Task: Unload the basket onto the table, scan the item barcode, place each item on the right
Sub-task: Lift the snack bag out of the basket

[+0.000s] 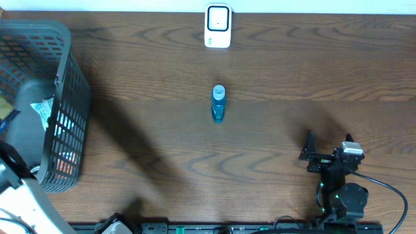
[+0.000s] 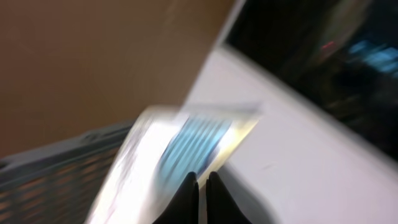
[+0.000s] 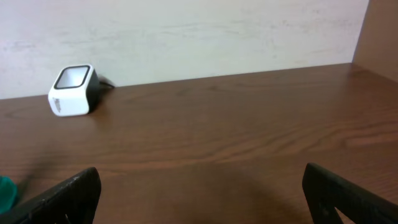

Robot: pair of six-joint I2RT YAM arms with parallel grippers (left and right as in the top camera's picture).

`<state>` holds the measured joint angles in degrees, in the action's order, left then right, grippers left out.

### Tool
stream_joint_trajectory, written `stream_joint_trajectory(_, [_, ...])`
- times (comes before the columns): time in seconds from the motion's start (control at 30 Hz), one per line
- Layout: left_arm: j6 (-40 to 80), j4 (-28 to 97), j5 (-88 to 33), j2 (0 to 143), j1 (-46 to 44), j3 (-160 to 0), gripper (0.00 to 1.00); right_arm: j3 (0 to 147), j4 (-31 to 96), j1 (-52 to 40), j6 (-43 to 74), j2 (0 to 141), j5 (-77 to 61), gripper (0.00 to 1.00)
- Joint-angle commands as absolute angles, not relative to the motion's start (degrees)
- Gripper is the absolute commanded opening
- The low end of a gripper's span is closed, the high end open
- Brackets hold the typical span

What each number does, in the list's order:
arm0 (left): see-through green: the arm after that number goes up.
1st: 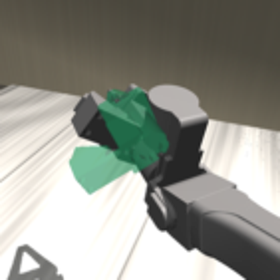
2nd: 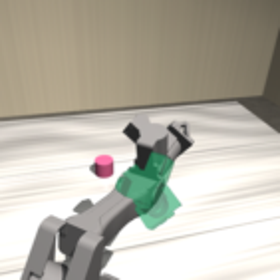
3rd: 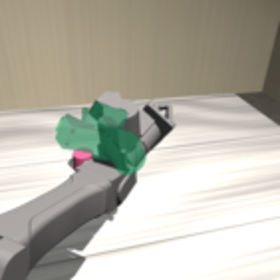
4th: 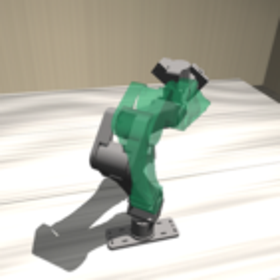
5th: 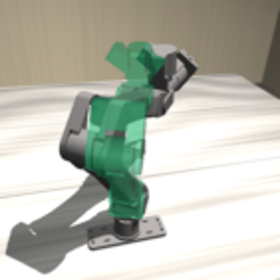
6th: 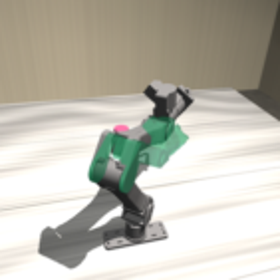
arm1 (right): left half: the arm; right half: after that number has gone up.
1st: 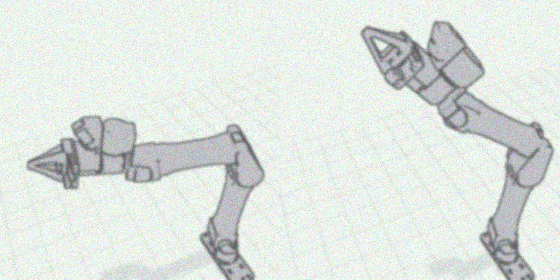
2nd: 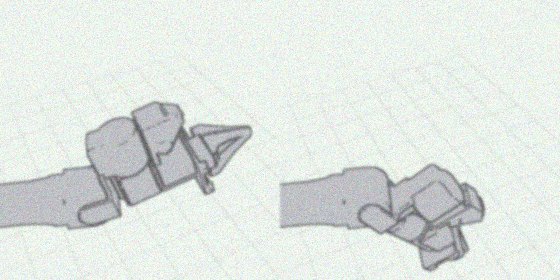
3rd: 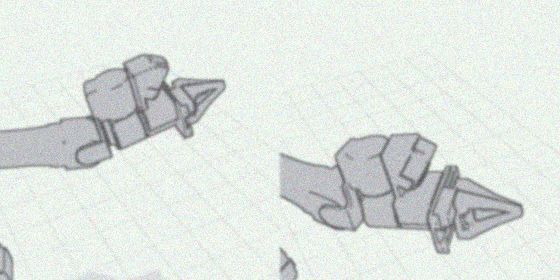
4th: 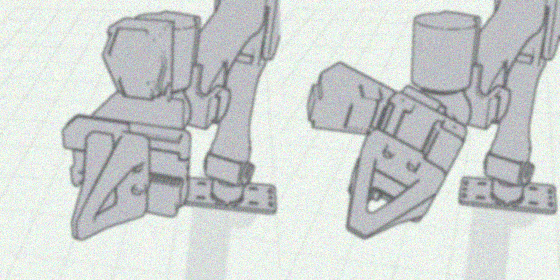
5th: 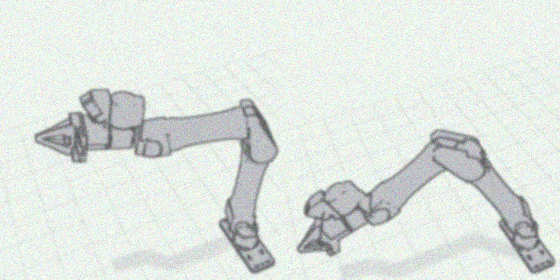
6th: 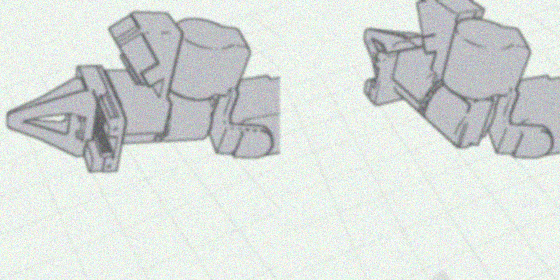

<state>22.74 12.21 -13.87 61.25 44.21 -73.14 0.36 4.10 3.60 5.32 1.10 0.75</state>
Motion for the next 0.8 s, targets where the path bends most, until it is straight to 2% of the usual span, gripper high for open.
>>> stream_joint_trajectory(0.0, [31.8, 9.5, -23.2, 58.7, 44.1, -74.9, 0.07, 0.3, 4.4, 3.3, 4.6, 1.0, 0.3, 0.99])
stream_joint_trajectory(0.13, [37.4, 7.8, -28.5, 57.1, 41.8, -74.9, 0.07, 0.3, 4.4, 3.3, 4.6, 1.0, 0.3, 0.99])
stream_joint_trajectory(0.27, [34.4, 8.0, -28.8, 57.0, 38.1, -74.9, 0.07, 0.3, 4.4, 3.3, 4.6, 1.0, 0.3, 0.99])
stream_joint_trajectory(0.43, [28.3, 11.9, -18.4, 59.2, 37.8, -74.9, 0.07, 0.3, 4.4, 3.3, 4.6, 1.0, 0.3, 0.99])
stream_joint_trajectory(0.47, [28.1, 13.1, -15.2, 59.8, 37.8, -74.9, 0.11, 0.3, 4.4, 3.3, 4.6, 1.0, 0.3, 0.99])
stream_joint_trajectory(0.5, [28.1, 14.1, -12.3, 60.6, 37.8, -74.9, 0.24, 0.3, 4.4, 3.3, 4.6, 1.0, 0.3, 0.99])
stream_joint_trajectory(0.57, [26.7, 15.6, -7.9, 62.5, 38.1, -74.9, 0.41, 0.3, 4.4, 3.3, 4.6, 1.0, 0.3, 0.99])
stream_joint_trajectory(0.7, [22.0, 18.0, -6.6, 68.6, 39.1, -74.9, 0.82, 0.3, 4.4, 3.3, 4.6, 1.0, 0.3, 0.99])
stream_joint_trajectory(0.77, [19.7, 19.8, -6.5, 72.3, 39.5, -74.9, 0.96, 0.3, 4.4, 3.3, 4.6, 1.0, 0.3, 0.99])
